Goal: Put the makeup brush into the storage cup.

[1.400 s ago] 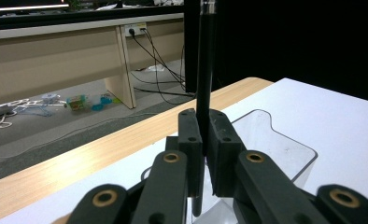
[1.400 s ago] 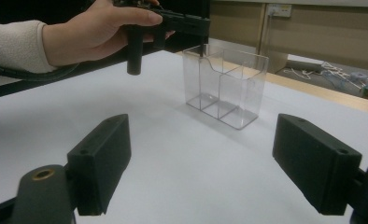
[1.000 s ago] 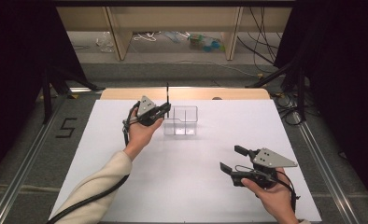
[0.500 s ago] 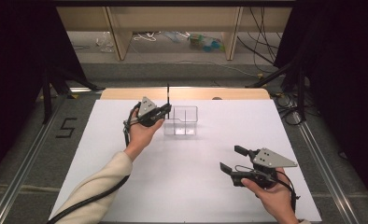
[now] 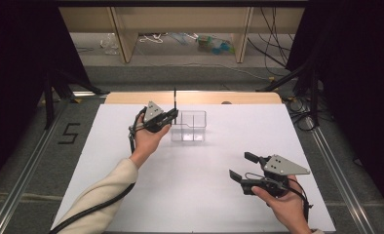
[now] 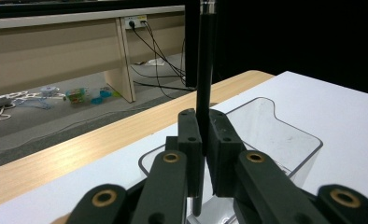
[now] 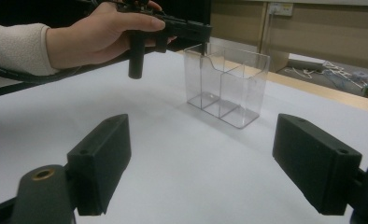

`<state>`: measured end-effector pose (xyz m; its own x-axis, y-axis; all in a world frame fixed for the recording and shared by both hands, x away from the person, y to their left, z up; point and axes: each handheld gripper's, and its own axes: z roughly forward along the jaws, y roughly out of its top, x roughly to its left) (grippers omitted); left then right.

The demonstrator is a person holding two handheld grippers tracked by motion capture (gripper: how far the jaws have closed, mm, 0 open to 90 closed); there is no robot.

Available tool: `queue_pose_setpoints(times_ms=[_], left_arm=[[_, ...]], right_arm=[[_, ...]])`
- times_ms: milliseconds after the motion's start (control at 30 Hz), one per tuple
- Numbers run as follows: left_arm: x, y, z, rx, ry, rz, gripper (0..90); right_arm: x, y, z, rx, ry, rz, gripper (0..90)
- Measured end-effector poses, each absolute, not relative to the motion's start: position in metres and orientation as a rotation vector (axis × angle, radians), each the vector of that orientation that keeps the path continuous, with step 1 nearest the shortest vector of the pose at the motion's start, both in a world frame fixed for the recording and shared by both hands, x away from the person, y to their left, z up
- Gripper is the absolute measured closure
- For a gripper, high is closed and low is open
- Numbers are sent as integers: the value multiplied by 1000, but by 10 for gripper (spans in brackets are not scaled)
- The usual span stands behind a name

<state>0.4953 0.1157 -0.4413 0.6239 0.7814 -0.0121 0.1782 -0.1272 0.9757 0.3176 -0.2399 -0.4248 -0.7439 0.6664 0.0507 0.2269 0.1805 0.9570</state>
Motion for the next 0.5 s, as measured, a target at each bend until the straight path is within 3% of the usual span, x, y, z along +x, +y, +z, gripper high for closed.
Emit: queue_pose_setpoints(times_ms=[400,433,500], left_arm=[[496,117,-441,1643,811,622,828],[495,117,-440,1641,816,626,795],[495,117,-439,1615,821,622,574]], right_arm=[[318,-240,-425,826,2071,1577,204],[318,-240,-425,838,2081,1585,204],[318,-240,-425,825,2074,1580,202]])
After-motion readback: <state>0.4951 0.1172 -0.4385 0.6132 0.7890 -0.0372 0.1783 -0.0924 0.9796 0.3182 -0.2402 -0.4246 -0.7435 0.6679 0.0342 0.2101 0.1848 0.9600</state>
